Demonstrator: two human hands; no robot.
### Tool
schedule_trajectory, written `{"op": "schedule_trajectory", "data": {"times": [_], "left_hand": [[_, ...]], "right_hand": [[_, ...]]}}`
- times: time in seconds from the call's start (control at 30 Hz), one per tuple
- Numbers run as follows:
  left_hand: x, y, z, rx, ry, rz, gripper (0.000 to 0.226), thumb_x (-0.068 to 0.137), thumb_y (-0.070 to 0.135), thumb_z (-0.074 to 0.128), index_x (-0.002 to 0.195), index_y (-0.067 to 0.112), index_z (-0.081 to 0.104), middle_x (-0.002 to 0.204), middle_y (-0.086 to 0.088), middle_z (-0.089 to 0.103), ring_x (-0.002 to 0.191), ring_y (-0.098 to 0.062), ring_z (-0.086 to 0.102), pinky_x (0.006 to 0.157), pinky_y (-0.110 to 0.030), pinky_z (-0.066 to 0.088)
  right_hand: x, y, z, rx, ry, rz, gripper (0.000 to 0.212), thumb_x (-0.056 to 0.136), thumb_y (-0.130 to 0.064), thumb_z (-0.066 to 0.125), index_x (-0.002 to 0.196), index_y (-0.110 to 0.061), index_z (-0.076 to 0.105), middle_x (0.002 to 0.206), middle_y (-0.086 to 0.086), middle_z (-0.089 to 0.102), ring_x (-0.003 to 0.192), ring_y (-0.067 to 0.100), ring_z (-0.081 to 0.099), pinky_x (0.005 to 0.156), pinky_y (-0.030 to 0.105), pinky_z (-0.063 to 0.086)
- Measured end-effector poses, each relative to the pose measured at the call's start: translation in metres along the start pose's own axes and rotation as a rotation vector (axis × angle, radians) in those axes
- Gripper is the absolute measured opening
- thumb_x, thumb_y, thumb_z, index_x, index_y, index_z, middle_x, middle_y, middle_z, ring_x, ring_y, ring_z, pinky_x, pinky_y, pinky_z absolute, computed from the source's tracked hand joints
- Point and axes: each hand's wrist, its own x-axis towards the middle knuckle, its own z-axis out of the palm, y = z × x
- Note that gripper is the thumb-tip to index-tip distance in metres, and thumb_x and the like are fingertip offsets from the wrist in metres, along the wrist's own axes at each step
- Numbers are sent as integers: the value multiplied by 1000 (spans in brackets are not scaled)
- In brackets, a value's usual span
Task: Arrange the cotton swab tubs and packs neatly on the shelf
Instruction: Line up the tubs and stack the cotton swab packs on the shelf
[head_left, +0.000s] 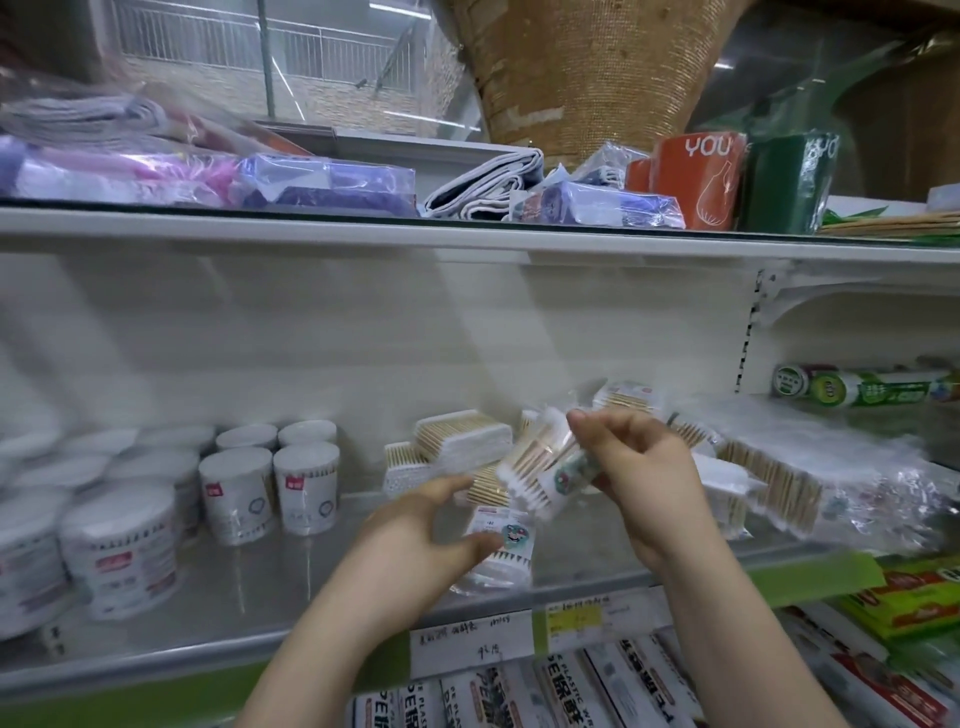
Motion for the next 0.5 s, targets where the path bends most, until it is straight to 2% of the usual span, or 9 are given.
{"op": "schedule_trajectory", "data": {"times": [0.1,0.13,0.2,0.3,0.4,0.47,0.5], "left_hand": [[-4,8,3,-107,26,50,61,76,46,71,127,52,37,113,38,37,95,14,41,79,-7,33],[-6,10,5,-145,26,61,62,74,44,73,123,54,36,107,41,39,88,19,43,73,-2,33],[-7,6,9,-248,16,74,62,70,41,77,118,54,39,103,36,52,87,21,52,71,-2,40],[-10,-2,12,-450,10,35,62,68,28,82,116,45,46,104,19,67,89,10,64,76,-12,51],[-15,-4,10,-624,5,3,60,68,17,81,117,33,51,101,10,72,89,0,69,71,-16,55],[-16,-8,6,-786,-29,-3,66,62,14,84,121,21,54,101,5,74,91,-9,70,74,-22,57],[-16,-11,4,-868,-44,0,71,57,14,87,120,16,55,101,1,74,93,-14,71,74,-25,57]], "right_hand": [[-7,-1,17,41,-58,16,49,56,-45,73,86,-8,64,79,6,71,75,18,66,69,33,52],[-9,-2,21,42,-66,15,48,56,-45,74,84,-8,64,78,6,70,74,18,66,70,34,53],[-13,-4,29,32,-67,19,43,59,-45,73,80,-9,62,71,2,69,68,13,65,65,29,53],[-19,-9,38,-2,-71,-10,31,71,-39,74,72,-11,61,60,-4,64,56,4,61,54,18,48],[-24,-12,45,5,-122,-23,31,86,-33,63,72,-5,63,66,4,65,64,11,63,63,28,51],[-25,-15,46,121,-176,2,32,94,-24,52,80,1,66,73,5,66,71,15,63,68,31,50],[-26,-18,46,199,-207,18,28,94,-19,49,83,-3,69,79,3,70,74,14,64,70,30,49]]}}
